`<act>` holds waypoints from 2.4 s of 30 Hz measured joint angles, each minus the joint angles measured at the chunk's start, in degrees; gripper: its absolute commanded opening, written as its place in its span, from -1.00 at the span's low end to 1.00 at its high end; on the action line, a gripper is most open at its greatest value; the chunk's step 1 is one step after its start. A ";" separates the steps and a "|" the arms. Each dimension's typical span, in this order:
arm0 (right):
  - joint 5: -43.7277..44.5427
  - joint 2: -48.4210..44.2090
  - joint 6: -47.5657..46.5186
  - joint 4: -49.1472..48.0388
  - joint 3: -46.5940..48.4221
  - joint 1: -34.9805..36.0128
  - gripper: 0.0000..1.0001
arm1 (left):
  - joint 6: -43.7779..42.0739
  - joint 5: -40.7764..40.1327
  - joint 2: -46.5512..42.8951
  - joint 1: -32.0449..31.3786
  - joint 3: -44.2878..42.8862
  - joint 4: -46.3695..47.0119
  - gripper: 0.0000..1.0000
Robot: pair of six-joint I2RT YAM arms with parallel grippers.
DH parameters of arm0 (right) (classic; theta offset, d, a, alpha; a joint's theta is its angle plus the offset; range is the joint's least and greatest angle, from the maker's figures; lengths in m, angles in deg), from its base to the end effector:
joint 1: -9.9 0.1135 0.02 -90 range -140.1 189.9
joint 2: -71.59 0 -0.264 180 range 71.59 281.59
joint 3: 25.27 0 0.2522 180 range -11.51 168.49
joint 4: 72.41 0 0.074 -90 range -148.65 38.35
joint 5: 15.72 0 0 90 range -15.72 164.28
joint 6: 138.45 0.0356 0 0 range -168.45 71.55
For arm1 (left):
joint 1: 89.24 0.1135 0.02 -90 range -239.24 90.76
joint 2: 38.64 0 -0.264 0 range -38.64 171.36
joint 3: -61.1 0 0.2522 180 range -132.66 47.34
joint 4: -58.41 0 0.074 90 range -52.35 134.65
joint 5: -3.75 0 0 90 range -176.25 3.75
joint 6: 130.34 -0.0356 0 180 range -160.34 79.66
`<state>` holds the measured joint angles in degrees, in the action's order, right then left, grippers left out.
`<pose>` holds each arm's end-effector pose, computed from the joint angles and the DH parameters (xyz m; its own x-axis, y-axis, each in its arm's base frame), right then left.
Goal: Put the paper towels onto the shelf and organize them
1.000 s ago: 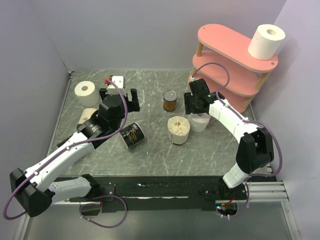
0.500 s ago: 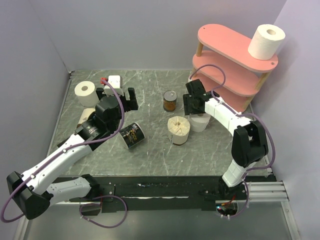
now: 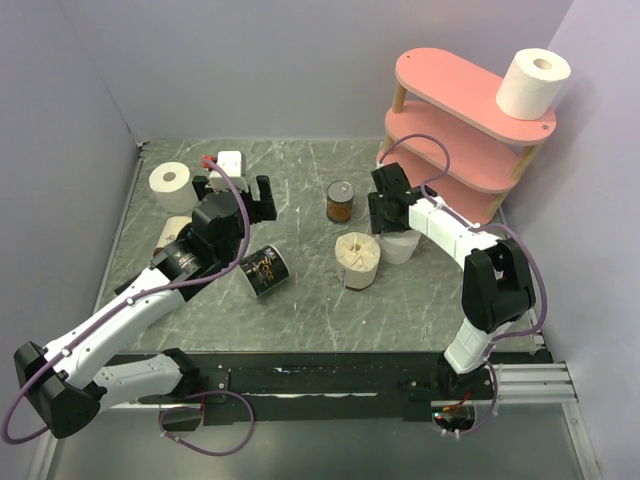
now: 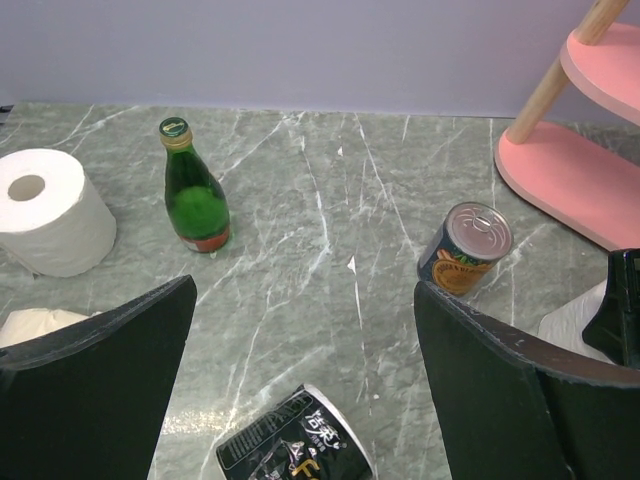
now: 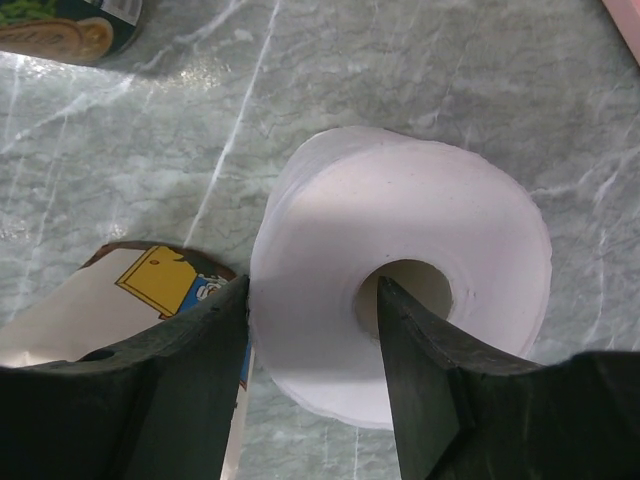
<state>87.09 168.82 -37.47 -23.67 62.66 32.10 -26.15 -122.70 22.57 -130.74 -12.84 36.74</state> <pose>0.3360 0.1286 0.2424 -0.8206 -0.1343 -0.5555 -0.1054 0.9909 -0.0838 0.1939 -0.1434 0.3845 -0.1357 -0.1432 -0.9803 0.0620 0.9863 -0.1527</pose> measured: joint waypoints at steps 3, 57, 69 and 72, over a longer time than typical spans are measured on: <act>-0.11 0.24 -0.20 -0.31 -0.02 -0.11 -0.08 | 0.00 -0.02 0.17 -0.11 0.00 -0.07 0.93; 2.78 -4.02 -61.05 -2.21 46.21 -6.14 -0.02 | -0.02 0.63 1.05 -1.25 0.00 -0.52 0.93; 0.52 -1.79 -61.24 -1.95 46.23 -9.90 -0.02 | 0.00 0.68 0.94 -1.25 0.00 -0.50 0.93; 0.31 -0.59 -61.24 -2.03 46.71 -10.27 -0.02 | -0.02 0.68 0.87 -1.25 0.00 -0.50 0.93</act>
<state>87.40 168.23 -98.71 -25.70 109.37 21.82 -26.17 -122.02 23.44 -131.98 -12.84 36.24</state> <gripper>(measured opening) 0.490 0.966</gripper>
